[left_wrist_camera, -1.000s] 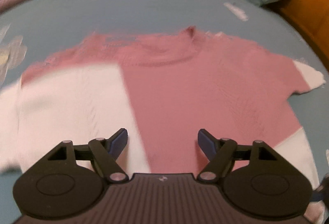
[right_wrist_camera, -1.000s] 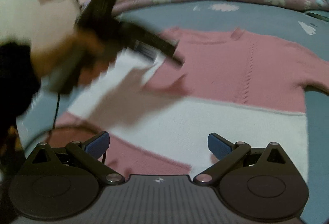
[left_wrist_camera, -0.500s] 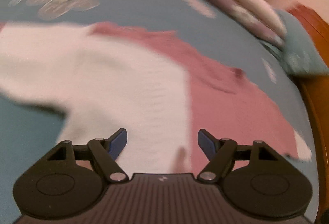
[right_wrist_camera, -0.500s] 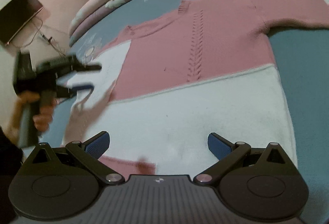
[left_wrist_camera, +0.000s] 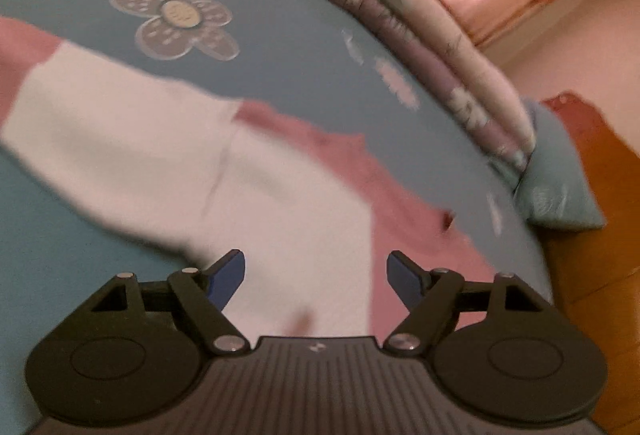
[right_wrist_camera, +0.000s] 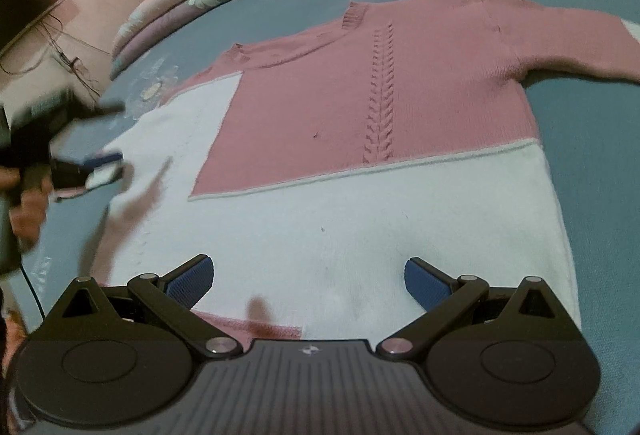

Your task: Fold clothes

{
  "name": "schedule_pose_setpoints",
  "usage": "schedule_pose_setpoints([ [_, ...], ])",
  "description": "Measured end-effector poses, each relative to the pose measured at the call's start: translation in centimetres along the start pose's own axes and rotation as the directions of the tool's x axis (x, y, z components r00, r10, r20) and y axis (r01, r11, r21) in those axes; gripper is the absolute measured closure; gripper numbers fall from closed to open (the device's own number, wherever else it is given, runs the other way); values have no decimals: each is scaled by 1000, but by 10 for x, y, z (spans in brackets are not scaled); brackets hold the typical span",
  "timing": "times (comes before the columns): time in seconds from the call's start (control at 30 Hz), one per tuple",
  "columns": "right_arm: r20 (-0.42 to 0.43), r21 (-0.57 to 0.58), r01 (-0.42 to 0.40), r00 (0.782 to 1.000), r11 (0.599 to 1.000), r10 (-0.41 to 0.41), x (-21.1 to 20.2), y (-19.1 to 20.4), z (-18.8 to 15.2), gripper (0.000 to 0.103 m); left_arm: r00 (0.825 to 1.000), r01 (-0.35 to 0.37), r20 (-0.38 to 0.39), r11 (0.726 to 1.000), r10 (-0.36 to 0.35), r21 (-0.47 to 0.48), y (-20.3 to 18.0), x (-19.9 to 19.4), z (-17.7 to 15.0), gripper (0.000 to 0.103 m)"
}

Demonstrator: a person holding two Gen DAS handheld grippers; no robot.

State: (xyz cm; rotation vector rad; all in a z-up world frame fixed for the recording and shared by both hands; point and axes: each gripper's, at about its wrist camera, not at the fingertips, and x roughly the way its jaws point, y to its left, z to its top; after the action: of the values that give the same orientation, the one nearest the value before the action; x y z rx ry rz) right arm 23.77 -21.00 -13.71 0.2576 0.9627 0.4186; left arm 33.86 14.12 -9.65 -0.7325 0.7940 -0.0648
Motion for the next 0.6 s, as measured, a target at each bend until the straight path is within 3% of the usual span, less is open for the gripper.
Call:
schedule_pose_setpoints([
  [0.1,8,-37,37,999,999,-37,4,8,-1,0,1000,-9,9,1000,9,-3,-3,26,10,25],
  [0.2,11,-52,43,999,998,-42,7,10,0,0,995,-104,10,994,104,-38,14,41,10,26],
  [0.3,7,-20,21,1000,1000,-21,5,4,4,0,997,-69,22,996,71,-61,30,33,6,27],
  [0.47,7,11,-5,1000,1000,5,3,-1,6,0,999,-25,41,997,28,-72,19,24,30,27],
  [0.6,11,-30,15,1000,999,-15,6,5,4,0,999,3,53,996,2,-84,12,47,47,25],
])
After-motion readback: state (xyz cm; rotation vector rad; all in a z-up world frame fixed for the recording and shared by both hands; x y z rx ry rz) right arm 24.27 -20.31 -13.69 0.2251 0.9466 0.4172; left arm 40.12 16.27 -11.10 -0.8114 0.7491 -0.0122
